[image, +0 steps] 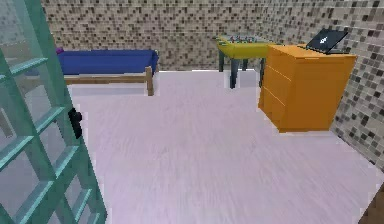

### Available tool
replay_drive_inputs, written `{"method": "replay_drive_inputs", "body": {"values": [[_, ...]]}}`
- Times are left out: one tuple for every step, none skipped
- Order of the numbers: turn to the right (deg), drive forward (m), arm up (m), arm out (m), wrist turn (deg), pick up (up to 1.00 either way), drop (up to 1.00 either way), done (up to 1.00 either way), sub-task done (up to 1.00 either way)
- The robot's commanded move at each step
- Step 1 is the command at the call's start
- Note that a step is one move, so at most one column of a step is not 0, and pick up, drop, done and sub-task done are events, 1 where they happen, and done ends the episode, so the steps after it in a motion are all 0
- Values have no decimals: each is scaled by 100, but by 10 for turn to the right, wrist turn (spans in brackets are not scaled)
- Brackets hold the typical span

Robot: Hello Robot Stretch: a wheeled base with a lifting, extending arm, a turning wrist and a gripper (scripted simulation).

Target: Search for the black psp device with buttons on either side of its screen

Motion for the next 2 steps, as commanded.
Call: {"method": "replay_drive_inputs", "body": {"values": [[-120, 0, 0, 0, 0, 0, 0, 0, 0], [0, 100, 0, 0, 0, 0, 0, 0, 0]]}}
